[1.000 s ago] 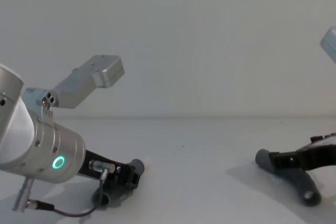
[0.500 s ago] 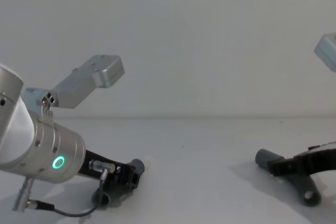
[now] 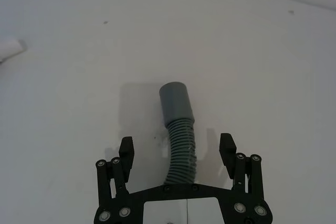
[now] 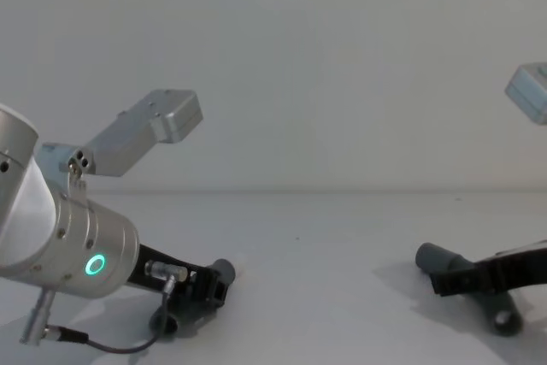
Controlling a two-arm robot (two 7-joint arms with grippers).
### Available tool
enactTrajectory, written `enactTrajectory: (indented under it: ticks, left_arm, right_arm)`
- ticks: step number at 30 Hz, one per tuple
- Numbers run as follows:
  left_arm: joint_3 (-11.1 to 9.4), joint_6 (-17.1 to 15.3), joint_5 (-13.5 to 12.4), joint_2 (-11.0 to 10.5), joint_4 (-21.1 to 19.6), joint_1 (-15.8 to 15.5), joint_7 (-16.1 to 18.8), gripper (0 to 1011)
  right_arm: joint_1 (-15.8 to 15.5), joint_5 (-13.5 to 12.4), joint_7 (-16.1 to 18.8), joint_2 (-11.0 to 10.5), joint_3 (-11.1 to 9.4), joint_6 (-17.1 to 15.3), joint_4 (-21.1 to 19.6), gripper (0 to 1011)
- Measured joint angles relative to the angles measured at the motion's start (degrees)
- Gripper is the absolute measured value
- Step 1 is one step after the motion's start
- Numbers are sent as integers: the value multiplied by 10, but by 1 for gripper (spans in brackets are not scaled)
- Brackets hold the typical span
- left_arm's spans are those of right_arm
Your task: Use both hands to pick up one end of the pipe from the table, align the ends, and insert them.
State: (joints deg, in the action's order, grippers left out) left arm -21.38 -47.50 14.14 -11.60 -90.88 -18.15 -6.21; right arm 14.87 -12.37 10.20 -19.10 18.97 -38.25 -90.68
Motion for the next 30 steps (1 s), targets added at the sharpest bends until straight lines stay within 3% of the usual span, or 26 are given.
enactTrajectory:
  ticks: [15, 22, 30]
  left_arm:
    - [0, 0, 0, 0, 0, 0, 0, 354]
    - [0, 0, 0, 0, 0, 0, 0, 354]
    - [0, 0, 0, 0, 0, 0, 0, 354]
  right_arm:
    - [3, -1, 15, 3, 0, -16, 5, 992]
    - [3, 0, 17, 3, -1, -18, 5, 866]
    - [3, 0, 18, 3, -1, -19, 6, 618]
